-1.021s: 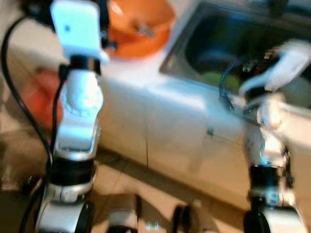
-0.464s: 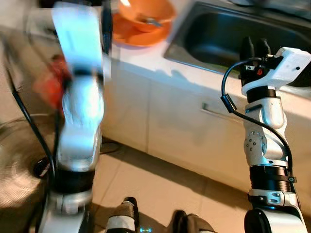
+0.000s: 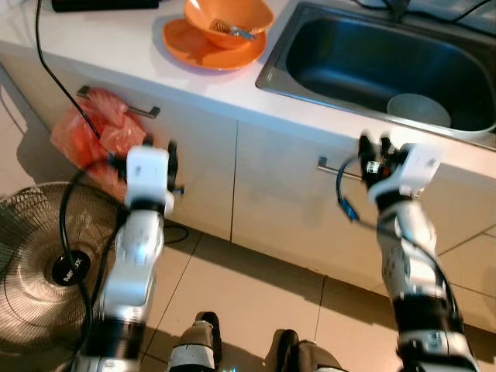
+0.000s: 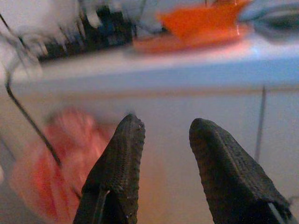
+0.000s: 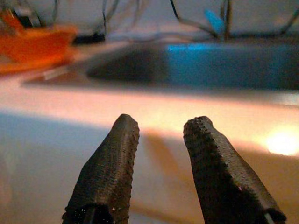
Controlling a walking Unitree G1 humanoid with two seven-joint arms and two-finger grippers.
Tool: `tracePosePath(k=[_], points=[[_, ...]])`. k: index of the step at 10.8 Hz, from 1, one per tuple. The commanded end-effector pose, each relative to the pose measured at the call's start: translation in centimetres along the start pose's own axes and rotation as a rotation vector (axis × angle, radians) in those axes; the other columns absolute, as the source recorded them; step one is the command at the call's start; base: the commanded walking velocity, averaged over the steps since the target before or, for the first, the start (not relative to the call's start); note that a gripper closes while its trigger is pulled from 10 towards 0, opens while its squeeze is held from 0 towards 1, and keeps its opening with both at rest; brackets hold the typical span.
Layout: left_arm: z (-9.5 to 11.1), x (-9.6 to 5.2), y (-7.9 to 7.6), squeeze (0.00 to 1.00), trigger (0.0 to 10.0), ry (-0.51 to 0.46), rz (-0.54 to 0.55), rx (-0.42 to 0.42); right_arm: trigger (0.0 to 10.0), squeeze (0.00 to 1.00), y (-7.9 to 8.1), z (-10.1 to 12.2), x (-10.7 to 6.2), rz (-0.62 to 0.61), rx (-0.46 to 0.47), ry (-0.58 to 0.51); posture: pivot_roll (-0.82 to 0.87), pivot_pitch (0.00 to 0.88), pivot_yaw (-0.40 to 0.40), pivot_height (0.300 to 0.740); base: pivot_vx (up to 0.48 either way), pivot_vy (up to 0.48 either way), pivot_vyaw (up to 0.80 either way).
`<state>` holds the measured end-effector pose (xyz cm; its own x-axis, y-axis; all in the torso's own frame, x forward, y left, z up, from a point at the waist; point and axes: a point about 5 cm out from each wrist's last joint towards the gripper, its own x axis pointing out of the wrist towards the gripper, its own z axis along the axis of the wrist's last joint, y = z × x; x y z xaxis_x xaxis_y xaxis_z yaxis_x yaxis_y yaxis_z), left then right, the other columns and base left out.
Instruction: Kitchen organization
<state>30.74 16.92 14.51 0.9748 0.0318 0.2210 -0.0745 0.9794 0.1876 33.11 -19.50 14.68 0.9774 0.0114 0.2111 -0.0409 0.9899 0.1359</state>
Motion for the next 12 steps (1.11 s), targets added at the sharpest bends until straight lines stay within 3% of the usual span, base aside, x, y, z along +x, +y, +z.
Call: tracePosePath(k=[1,4,6,7,9,10,12], points=[[-1.3,-0.6,-0.1,0.0,10.0,0.045,-0.011,-0.015,10.0,0.0,-0.5,-0.8,-0.6,-0.001,-0.012,0.034,0.21,0.243,-0.035,0.74,0.0,0.0,0.0],[-6.9,-3.6,0.2,0.0,10.0,0.281,-0.026,0.02,10.0,0.0,-1.7,-5.6,-4.0,0.015,-0.022,0.219,0.2,0.251,-0.035,0.74,0.0,0.0,0.0],[-10.2,-5.6,0.5,0.0,10.0,0.439,-0.003,-0.034,10.0,0.0,-2.9,-9.3,-6.6,-0.019,-0.031,0.395,0.2,0.247,-0.037,0.74,0.0,0.0,0.0],[-12.4,-7.3,0.7,0.0,10.0,0.543,0.009,-0.047,10.0,0.0,-3.9,-11.9,-9.1,-0.058,-0.048,0.548,0.2,0.242,-0.037,0.74,0.0,0.0,0.0],[-17.0,-12.4,0.3,0.0,10.0,0.859,-0.048,-0.031,10.0,0.0,-4.0,-16.1,-14.4,-0.046,-0.07,0.853,0.19,0.23,-0.038,0.74,0.0,0.0,0.0],[-17.8,-13.7,0.2,0.0,10.0,0.927,-0.057,-0.02,10.0,0.0,-4.0,-16.7,-15.5,-0.051,-0.067,0.906,0.19,0.227,-0.037,0.74,0.0,0.0,0.0],[-19.2,-16.7,0.4,0.0,10.0,1.081,-0.022,-0.074,10.0,0.0,-4.0,-17.9,-18.2,-0.086,-0.057,1.017,0.2,0.228,-0.04,0.74,0.0,0.0,0.0]])
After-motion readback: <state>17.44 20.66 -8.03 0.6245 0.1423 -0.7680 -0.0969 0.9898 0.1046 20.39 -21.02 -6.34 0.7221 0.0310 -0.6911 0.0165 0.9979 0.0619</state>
